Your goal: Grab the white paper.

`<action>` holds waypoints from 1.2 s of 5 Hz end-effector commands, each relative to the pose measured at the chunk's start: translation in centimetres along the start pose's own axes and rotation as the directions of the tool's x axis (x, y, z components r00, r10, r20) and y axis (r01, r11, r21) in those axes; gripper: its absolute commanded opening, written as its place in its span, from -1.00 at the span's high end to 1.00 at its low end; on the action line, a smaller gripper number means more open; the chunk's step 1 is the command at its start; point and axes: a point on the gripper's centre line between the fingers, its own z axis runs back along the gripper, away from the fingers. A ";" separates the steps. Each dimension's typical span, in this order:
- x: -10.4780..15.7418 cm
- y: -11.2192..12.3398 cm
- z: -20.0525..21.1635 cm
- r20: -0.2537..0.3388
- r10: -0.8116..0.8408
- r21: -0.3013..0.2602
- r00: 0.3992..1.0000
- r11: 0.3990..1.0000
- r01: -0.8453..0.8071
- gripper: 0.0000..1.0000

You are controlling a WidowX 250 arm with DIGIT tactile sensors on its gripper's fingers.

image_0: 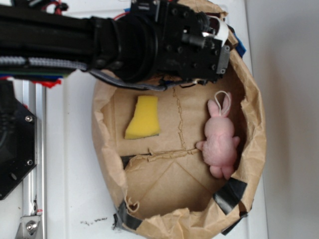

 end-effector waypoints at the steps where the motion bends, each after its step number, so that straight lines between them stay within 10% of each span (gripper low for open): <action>1: 3.2 0.7 0.5 -0.011 0.044 -0.015 0.999 0.999 -0.044 1.00; 6: 0.0 2.3 7.1 -0.071 -0.106 -0.226 0.992 0.970 0.087 1.00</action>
